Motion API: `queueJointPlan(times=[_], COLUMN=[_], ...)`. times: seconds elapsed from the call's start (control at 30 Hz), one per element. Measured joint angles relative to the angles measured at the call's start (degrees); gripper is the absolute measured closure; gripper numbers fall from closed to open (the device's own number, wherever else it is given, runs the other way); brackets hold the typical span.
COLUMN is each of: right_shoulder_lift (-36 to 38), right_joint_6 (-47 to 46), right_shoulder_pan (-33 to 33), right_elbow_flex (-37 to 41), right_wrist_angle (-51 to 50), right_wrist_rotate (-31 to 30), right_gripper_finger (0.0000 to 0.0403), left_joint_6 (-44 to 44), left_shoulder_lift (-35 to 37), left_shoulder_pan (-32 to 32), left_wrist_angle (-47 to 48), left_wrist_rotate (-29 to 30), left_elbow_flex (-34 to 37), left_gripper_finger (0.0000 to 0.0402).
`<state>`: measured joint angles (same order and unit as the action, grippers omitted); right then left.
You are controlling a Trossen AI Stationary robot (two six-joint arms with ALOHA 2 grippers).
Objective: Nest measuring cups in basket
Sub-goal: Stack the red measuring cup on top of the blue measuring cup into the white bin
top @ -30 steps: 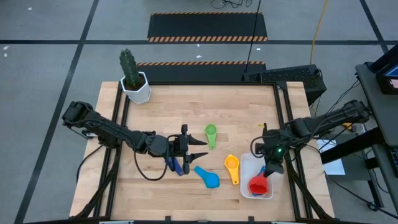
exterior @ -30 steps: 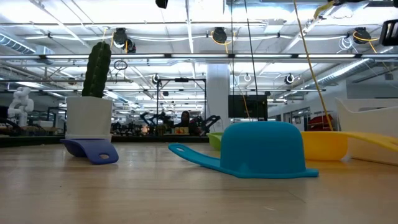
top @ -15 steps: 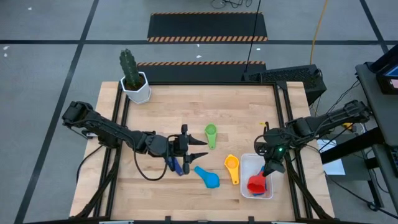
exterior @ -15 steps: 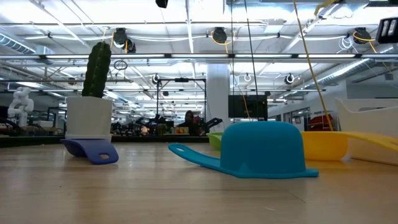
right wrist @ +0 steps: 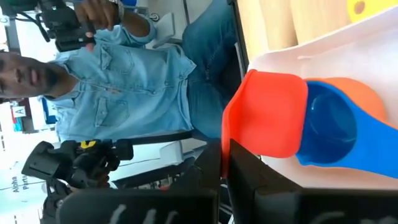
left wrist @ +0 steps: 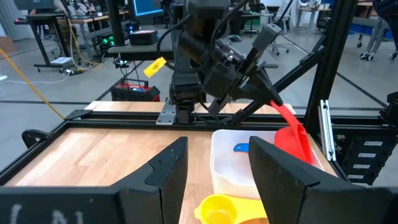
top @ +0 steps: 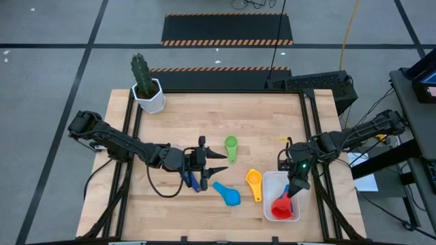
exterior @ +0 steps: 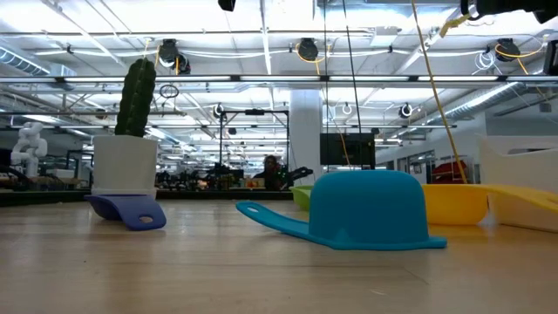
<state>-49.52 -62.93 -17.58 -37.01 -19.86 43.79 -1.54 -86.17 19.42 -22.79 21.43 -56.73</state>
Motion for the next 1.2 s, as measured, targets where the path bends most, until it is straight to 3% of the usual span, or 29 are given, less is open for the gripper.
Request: queueJointPlan(times=[0.33, 0.8, 1.2], right_shoulder_lift=[0.01, 0.02, 0.02], right_joint_6=[0.84, 1.47, 2.2], right_shoulder_pan=[0.0, 0.04, 0.04], right_elbow_flex=[0.0, 0.0, 0.0], right_wrist_angle=[-3.3, -9.03, -14.93], right_wrist_rotate=[-0.43, -2.24, -6.98], right_gripper_finger=[0.039, 0.0338, 0.032], left_joint_6=[0.0, 0.02, 0.33], left_shoulder_lift=[0.0, 0.0, 0.02], left_shoulder_pan=[0.0, 0.0, 0.0], left_wrist_angle=[-0.15, -0.28, -1.46], left_wrist_rotate=[0.0, 0.0, 0.02], left_elbow_flex=[0.0, 0.0, 0.0], left_gripper_finger=[0.0229, 0.0229, 0.0229])
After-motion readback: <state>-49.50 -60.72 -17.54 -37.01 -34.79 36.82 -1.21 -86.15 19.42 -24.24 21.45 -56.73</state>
